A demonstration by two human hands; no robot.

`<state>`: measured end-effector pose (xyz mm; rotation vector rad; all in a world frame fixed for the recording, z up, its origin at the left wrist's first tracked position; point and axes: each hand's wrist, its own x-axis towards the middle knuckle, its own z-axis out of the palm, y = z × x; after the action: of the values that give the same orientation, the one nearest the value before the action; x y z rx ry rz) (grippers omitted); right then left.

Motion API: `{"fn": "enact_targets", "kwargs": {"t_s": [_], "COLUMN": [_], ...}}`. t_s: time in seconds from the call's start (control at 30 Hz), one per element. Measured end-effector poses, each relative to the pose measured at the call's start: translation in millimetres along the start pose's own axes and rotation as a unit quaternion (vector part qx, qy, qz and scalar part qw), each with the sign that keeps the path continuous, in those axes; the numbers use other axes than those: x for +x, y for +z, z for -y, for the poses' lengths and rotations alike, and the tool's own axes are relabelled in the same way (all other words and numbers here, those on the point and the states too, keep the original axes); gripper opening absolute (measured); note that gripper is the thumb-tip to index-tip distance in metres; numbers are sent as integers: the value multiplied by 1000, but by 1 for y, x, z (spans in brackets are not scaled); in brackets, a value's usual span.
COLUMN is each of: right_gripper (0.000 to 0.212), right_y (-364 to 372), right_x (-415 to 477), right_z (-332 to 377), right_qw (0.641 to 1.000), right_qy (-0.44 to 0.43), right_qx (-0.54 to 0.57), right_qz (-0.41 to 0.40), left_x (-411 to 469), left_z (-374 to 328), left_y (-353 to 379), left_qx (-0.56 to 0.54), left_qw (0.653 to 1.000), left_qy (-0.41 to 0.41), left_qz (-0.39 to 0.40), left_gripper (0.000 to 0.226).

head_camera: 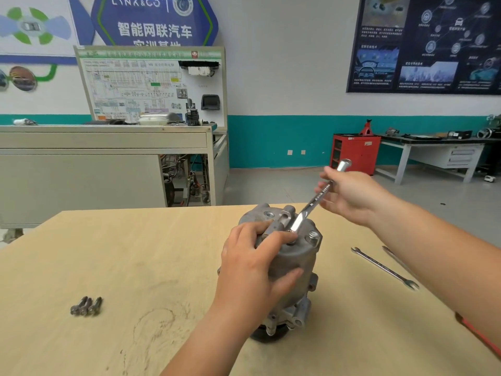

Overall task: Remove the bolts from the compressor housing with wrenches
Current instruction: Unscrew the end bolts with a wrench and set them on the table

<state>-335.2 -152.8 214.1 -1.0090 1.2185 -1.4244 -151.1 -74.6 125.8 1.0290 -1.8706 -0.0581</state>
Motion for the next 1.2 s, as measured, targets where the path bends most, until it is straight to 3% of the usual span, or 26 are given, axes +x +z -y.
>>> {"fn": "enact_targets", "kwargs": {"t_s": [0.17, 0.37, 0.47, 0.57, 0.67, 0.77, 0.87, 1.0, 1.13, 1.2], "right_gripper": [32, 39, 38, 37, 43, 36, 26, 27, 30, 30], "right_y": [34, 67, 83, 94, 92, 88, 90, 93, 85, 80], "right_x": [4, 10, 17, 25, 28, 31, 33, 34, 35, 36], "right_z": [20, 16, 14, 10, 7, 8, 9, 4, 3, 6], "right_qw": [978, 985, 997, 989, 928, 901, 924, 984, 998, 997], "right_qy": [98, 84, 61, -25, -117, -139, -121, -52, 57, 70], "right_qx": [180, 148, 35, -148, -352, -411, -363, -170, -8, 17], "right_qz": [47, 30, 35, -3, -36, -33, -29, -11, -15, -7], "left_x": [0, 0, -1, -1, -1, 0, 2, 2, 2, 1], "left_z": [2, 2, 1, 6, 8, 7, 8, 7, 6, 6], "left_y": [3, 3, 1, 4, 3, 2, 1, 0, 1, 1], "left_qx": [15, 29, -19, -60, -50, -42, -49, -54, -58, -61], "left_qw": [999, 997, 999, 998, 998, 998, 998, 998, 997, 997], "left_qy": [27, 59, 28, -28, -30, -22, -18, -14, -22, -21], "left_qz": [-25, -43, -20, -23, -31, -28, -31, -36, -35, -35], "left_gripper": [44, 53, 85, 108, 94, 75, 73, 74, 74, 74]}}
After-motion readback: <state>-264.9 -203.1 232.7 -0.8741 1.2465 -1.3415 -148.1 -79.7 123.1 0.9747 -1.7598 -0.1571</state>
